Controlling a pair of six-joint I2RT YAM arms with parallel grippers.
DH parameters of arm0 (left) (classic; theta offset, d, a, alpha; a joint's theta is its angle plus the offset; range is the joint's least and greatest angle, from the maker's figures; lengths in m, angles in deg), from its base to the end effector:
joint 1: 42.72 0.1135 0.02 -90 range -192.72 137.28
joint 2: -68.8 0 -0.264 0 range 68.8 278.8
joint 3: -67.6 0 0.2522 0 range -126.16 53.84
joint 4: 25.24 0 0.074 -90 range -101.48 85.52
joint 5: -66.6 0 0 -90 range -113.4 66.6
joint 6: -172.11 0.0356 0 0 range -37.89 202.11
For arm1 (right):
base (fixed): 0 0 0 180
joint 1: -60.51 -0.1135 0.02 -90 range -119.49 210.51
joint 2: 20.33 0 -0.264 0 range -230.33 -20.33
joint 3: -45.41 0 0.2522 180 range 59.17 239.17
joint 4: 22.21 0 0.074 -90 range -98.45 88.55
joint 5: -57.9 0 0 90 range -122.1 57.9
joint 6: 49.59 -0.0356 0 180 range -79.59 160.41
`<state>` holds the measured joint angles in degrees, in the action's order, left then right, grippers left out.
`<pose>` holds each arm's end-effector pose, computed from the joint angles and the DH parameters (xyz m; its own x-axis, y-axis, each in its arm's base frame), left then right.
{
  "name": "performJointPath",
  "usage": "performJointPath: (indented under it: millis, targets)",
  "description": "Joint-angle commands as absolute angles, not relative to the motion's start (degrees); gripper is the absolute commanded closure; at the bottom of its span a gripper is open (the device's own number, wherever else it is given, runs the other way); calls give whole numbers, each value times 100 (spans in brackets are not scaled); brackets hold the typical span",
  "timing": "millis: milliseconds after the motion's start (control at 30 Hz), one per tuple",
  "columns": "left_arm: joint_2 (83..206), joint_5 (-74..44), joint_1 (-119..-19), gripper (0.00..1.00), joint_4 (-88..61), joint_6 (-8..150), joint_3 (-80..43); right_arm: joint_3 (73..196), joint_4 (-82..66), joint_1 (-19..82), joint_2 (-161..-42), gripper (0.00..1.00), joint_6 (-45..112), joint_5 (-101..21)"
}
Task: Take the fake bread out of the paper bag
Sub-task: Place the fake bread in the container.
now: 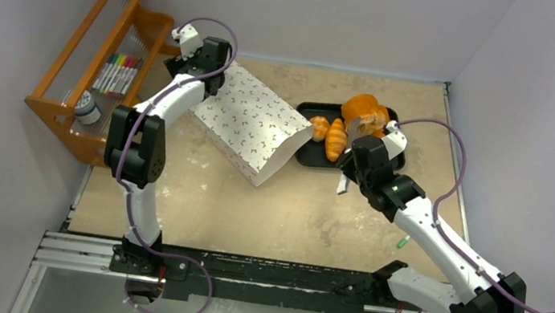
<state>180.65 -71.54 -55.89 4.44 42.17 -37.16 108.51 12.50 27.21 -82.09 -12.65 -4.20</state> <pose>0.4411 -0.0760 0.2689 -0.1716 -0.3998 -0.9004 -0.7030 0.6900 -0.1724 0.2058 0.1153 0.2940 -0.4030 0.5804 -0.7076 0.2721 0.8142 0.5128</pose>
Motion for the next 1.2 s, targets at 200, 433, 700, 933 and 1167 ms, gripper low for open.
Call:
performJointPath:
  millis: [200,433,700,933,1167]
  targets:
    - [17794,-7183,-5599,0,309,4142,-3834,10824,1120,2729,-7924,61,-1278,-274]
    - [17798,-7192,-5599,0,316,4159,-3844,10821,1232,2534,-7770,61,-1365,-256]
    - [17804,-7262,-5599,0,364,4220,-3836,11165,1829,1294,-8030,62,-1949,422]
    - [17812,-7270,-5599,0,389,4221,-3835,11208,2115,808,-7955,62,-2264,563]
    - [17824,-7388,-5591,0,425,4293,-3746,11387,2154,122,-8408,63,-2095,368]
